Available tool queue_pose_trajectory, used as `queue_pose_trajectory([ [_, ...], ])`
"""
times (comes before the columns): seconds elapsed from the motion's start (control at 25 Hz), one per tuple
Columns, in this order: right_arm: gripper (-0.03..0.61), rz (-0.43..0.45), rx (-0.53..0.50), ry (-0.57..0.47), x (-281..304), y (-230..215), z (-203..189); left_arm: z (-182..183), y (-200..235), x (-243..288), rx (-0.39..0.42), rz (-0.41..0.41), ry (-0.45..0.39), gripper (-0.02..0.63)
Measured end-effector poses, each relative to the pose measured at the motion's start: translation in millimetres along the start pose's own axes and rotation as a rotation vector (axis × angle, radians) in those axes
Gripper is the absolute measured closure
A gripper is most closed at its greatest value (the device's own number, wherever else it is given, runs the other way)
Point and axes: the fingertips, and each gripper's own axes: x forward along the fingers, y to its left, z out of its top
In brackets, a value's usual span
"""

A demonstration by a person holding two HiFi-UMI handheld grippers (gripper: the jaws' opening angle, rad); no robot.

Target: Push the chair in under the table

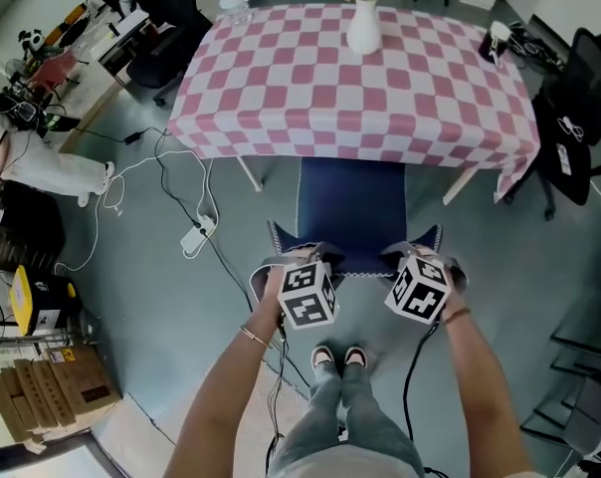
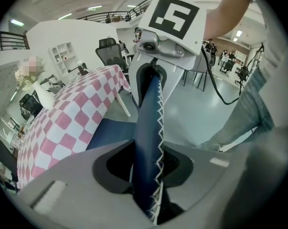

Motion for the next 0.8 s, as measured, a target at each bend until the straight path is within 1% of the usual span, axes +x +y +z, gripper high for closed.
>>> queue_pose_trajectory([
  [0.32, 0.462, 0.009, -0.009, -0.008, 3, -18, 4, 1, 20, 3, 0.008, 0.005, -0.012, 0.517],
  [0.44, 0.462, -0.001, -0.010, -0.010, 4, -26, 8, 1, 29, 4, 0.012, 0.016, -0.016, 0.517],
  [0.8, 0.463, -0.023, 0.008, -0.003, 9, -64, 12, 7, 67, 14, 0.054, 0.041, -0.026, 0.517],
])
